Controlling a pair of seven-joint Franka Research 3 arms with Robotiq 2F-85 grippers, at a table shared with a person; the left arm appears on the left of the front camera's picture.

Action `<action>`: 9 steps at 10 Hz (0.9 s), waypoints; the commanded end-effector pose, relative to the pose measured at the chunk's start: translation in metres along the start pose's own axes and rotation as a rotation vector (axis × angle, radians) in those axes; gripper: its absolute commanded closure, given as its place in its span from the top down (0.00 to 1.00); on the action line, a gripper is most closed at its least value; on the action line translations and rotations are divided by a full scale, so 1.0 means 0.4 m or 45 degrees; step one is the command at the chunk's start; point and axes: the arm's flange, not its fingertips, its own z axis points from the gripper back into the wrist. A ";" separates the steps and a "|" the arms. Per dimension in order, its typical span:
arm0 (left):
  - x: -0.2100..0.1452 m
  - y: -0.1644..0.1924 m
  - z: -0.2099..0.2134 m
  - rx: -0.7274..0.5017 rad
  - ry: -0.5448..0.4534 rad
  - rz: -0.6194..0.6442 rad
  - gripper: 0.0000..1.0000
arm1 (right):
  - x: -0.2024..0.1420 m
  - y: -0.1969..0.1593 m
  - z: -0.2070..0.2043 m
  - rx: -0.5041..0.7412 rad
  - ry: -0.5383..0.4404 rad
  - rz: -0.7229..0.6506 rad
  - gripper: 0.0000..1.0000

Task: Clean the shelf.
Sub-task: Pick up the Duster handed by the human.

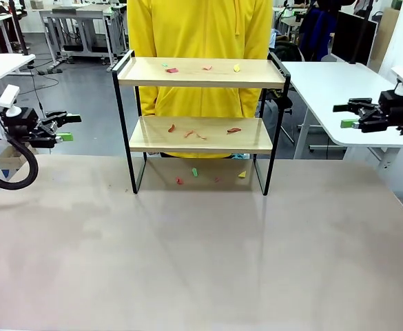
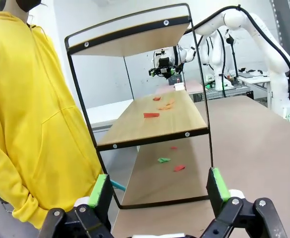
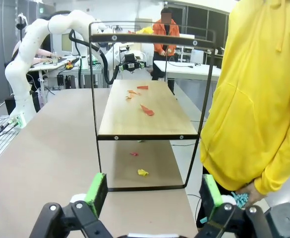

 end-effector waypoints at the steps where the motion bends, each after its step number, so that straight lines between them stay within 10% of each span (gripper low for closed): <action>1: 0.028 0.006 0.007 -0.009 -0.080 0.012 1.00 | 0.010 0.015 0.000 0.001 -0.102 -0.007 1.00; 9: 0.078 -0.022 0.010 -0.034 -0.096 0.154 1.00 | 0.024 0.020 0.001 0.001 -0.115 0.007 1.00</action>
